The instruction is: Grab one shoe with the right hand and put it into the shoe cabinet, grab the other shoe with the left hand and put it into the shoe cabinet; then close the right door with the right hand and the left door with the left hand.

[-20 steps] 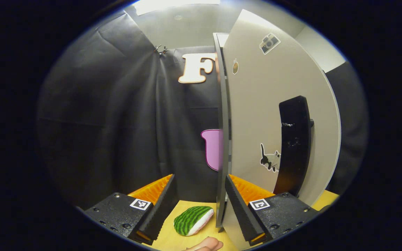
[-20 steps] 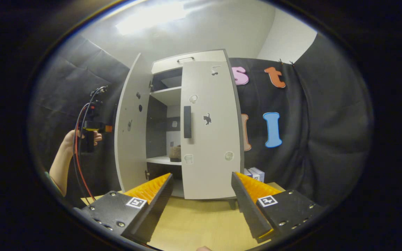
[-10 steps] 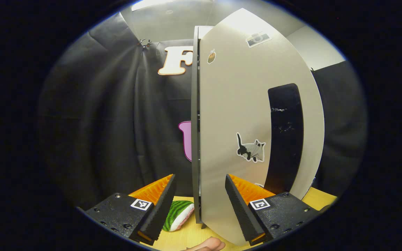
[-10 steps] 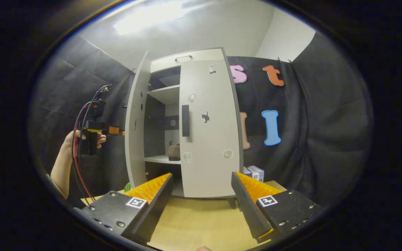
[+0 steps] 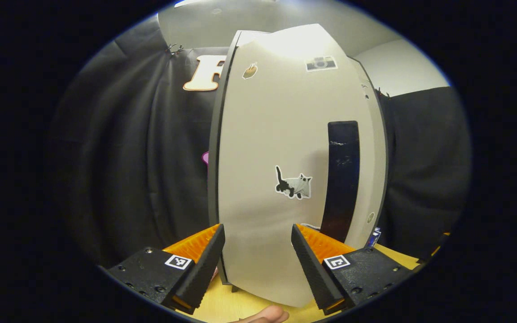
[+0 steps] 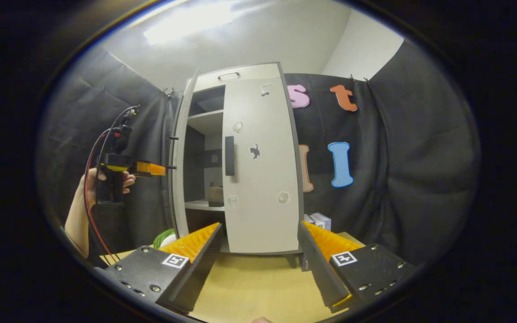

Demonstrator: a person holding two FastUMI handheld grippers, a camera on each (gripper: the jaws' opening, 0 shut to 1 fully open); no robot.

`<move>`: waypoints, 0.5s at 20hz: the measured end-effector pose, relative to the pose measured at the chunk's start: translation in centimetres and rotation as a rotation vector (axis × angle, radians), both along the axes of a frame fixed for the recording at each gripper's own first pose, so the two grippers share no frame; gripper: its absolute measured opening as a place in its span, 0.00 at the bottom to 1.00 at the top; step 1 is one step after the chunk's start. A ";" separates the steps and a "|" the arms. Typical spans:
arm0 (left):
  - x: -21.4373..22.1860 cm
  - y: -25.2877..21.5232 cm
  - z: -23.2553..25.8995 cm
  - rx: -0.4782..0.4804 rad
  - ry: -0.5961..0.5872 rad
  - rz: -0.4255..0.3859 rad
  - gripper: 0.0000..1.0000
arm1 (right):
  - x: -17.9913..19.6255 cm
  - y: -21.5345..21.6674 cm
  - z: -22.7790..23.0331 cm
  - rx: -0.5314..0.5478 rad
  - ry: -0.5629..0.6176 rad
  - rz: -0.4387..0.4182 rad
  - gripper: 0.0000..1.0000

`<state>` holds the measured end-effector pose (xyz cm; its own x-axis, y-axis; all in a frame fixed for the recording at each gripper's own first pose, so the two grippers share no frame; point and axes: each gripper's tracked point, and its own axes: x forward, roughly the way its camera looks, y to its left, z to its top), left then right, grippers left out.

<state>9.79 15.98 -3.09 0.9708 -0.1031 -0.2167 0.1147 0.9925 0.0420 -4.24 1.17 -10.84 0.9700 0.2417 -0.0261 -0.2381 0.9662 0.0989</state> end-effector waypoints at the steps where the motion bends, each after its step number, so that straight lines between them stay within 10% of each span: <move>1: 0.2 0.0 -0.2 0.022 0.001 0.012 0.92 | 0.2 0.1 -0.1 -0.001 0.005 -0.001 0.99; 10: 1.1 0.7 -0.7 0.095 -0.011 0.082 0.94 | 0.8 0.7 -0.5 -0.002 0.017 0.000 0.99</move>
<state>10.85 16.63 -3.81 0.9774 -0.0025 -0.2114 0.0323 0.9900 0.1374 -3.44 1.86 -11.30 0.9695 0.2412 -0.0434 -0.2360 0.9665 0.1010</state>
